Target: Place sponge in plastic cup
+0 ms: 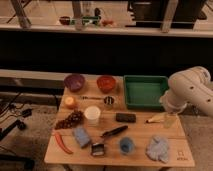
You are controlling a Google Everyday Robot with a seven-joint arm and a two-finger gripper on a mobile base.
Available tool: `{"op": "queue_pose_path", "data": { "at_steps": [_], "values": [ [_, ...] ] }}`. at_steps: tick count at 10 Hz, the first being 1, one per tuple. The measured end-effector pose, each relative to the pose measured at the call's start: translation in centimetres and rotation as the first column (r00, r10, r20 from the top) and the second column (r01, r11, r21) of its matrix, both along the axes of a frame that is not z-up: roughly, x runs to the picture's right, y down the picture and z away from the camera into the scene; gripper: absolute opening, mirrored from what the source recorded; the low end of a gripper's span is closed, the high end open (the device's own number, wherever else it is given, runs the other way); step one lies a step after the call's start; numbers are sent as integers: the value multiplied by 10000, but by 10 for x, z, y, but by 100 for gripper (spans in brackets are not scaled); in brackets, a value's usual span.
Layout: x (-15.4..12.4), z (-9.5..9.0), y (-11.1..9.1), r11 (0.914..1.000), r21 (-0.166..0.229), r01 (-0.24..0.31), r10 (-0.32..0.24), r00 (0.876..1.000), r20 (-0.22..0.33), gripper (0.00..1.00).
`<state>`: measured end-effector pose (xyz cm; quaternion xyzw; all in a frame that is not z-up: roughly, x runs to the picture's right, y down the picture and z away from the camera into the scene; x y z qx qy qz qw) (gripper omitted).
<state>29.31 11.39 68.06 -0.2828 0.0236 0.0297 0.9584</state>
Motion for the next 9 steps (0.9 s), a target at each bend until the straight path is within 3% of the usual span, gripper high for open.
{"op": "queue_pose_path", "data": {
  "at_steps": [8, 9],
  "values": [
    [0, -1, 1, 10000, 1, 6, -6, 10000, 20, 80],
    [-5, -3, 3, 9998, 167, 128, -134, 9994, 334, 80]
  ]
}}
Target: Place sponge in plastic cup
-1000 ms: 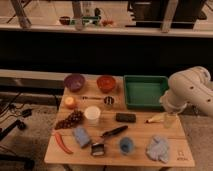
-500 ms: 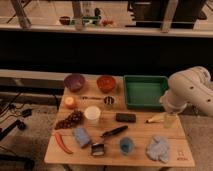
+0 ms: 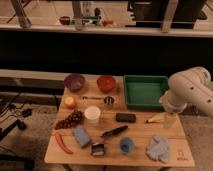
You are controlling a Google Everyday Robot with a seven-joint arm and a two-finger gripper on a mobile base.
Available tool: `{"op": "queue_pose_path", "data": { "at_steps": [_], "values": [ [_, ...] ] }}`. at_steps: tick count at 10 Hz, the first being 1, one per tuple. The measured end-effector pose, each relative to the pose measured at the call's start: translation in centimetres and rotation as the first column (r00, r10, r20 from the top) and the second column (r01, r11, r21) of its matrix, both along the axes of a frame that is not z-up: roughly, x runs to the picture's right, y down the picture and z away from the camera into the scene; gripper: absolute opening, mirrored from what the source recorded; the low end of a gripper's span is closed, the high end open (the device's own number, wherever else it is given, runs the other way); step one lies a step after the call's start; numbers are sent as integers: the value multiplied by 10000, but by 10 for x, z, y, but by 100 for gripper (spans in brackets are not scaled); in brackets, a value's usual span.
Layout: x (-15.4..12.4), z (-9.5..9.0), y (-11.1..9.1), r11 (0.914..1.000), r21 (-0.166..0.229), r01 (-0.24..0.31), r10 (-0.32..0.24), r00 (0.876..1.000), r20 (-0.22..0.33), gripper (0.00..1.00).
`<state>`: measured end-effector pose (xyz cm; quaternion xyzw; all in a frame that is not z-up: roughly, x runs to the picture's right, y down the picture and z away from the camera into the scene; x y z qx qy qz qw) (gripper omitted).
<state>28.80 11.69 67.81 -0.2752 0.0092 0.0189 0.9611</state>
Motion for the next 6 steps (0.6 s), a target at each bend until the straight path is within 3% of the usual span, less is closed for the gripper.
{"op": "queue_pose_path", "data": {
  "at_steps": [3, 6],
  "values": [
    [-35, -8, 9, 9972, 493, 556, -608, 9920, 1110, 80],
    [-86, -21, 24, 9845, 897, 1504, -1671, 9602, 2236, 80]
  ]
}}
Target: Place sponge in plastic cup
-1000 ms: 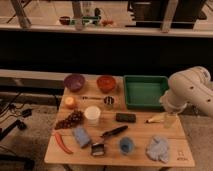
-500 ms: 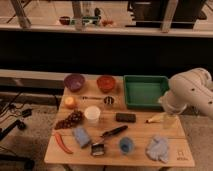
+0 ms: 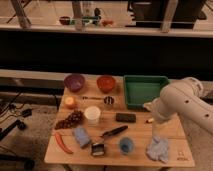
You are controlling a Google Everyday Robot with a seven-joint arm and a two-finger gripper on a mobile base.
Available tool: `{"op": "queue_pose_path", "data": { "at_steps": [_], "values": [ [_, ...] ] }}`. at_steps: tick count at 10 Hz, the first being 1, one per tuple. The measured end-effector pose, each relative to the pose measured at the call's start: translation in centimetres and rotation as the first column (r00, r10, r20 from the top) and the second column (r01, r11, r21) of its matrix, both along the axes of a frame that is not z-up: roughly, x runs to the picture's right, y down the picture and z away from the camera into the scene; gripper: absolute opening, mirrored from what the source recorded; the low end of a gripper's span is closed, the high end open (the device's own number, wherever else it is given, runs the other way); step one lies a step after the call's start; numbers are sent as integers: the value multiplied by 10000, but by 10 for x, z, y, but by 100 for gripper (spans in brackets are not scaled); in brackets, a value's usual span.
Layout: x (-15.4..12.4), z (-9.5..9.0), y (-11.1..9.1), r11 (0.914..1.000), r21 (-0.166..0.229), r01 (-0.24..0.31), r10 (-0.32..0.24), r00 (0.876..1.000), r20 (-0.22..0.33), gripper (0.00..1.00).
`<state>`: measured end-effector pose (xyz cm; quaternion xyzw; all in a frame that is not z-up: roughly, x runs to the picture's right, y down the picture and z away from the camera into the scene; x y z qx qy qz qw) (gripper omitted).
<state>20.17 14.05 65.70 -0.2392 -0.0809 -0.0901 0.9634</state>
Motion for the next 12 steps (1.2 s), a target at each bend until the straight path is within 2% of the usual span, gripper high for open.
{"op": "queue_pose_path", "data": {
  "at_steps": [3, 5, 11, 12],
  "values": [
    [-54, -13, 16, 9951, 180, 975, -988, 9907, 935, 80],
    [-98, -20, 29, 9846, 315, 1722, -1750, 9720, 1566, 80],
    [-98, -20, 29, 9839, 343, 1752, -1784, 9720, 1528, 80],
    [-96, -22, 29, 9856, 373, 1650, -1686, 9757, 1400, 80]
  ]
}}
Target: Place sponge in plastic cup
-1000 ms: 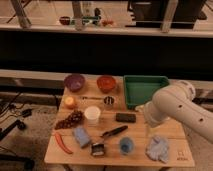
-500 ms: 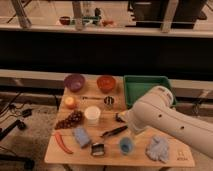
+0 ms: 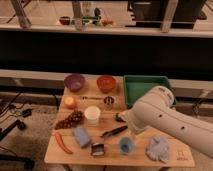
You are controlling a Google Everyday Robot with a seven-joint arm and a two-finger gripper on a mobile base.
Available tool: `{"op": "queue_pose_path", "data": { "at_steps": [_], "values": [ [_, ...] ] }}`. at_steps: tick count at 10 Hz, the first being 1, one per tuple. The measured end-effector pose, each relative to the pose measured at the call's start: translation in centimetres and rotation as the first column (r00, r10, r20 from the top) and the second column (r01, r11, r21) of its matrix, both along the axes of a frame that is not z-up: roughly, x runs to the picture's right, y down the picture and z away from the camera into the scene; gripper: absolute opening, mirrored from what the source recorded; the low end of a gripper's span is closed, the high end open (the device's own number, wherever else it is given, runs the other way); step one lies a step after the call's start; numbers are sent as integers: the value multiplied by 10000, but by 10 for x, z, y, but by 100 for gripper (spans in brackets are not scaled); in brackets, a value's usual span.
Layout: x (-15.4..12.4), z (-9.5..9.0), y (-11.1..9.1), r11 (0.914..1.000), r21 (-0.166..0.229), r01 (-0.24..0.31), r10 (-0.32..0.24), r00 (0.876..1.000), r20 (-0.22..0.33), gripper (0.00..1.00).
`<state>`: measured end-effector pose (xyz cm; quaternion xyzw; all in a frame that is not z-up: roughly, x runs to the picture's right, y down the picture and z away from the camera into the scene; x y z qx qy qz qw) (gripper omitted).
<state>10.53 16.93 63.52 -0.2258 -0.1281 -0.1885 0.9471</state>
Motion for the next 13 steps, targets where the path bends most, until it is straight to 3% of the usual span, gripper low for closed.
{"op": "queue_pose_path", "data": {
  "at_steps": [2, 4, 7, 9, 13],
  "values": [
    [1, 0, 1, 9999, 134, 100, -97, 9998, -175, 80],
    [-15, 3, 3, 9989, 195, 420, -418, 9991, -104, 80],
    [-75, 8, 5, 9930, 338, 1128, -1140, 9929, 343, 80],
    [-123, 11, 9, 9846, 447, 1691, -1724, 9814, 840, 80],
    [-166, 17, 28, 9750, 141, 2217, -2206, 9590, 1782, 80]
  ]
}}
